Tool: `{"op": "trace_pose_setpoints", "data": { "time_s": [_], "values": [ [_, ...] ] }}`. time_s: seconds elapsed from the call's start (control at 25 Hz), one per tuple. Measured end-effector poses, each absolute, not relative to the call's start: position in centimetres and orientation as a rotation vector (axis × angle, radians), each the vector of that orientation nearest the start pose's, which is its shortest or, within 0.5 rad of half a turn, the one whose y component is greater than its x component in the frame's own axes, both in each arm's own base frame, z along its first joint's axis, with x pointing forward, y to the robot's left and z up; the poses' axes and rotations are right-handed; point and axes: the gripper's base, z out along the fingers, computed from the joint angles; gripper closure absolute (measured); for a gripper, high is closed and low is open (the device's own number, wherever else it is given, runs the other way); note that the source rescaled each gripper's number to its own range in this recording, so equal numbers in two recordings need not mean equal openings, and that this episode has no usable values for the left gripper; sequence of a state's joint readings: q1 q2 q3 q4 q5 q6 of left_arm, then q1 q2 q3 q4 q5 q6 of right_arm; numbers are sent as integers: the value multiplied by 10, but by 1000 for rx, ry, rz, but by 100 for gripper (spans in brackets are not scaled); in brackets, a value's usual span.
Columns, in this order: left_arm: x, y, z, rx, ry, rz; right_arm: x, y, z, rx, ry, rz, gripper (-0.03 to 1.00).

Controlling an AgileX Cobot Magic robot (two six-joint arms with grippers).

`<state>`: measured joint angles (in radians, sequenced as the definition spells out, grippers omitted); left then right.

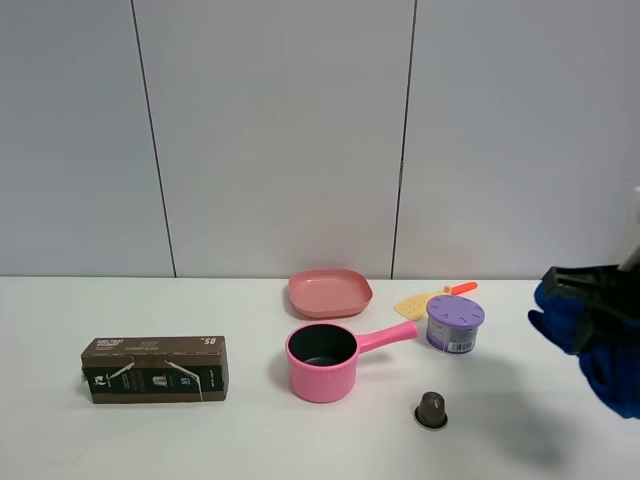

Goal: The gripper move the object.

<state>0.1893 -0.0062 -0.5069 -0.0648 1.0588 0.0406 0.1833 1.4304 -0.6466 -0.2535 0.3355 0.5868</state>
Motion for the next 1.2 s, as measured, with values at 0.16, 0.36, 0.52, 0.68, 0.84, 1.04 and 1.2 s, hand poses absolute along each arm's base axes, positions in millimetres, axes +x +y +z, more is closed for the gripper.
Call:
{"op": "trace_pose_setpoints", "data": {
  "time_s": [0.16, 0.36, 0.52, 0.68, 0.84, 1.04, 1.2],
  "values": [
    [-6, -6, 279, -147, 2023, 68, 260, 43, 155, 219, 2651, 99, 97],
    [-6, -6, 279, -147, 2023, 68, 265, 45, 141, 177, 2670, 97, 97],
    [-6, -6, 279, -147, 2023, 68, 270, 47, 136, 123, 2649, 111, 97],
    [-6, -6, 279, -147, 2023, 68, 273, 49, 133, 127, 2622, 138, 84],
    [-6, -6, 279, -147, 2023, 68, 275, 50, 128, 130, 2619, 146, 55],
    [-6, -6, 279, -147, 2023, 68, 276, 50, 126, 143, 2625, 150, 48],
    [-6, -6, 279, -147, 2023, 68, 275, 50, 140, 156, 2578, 167, 37]
  ]
}}
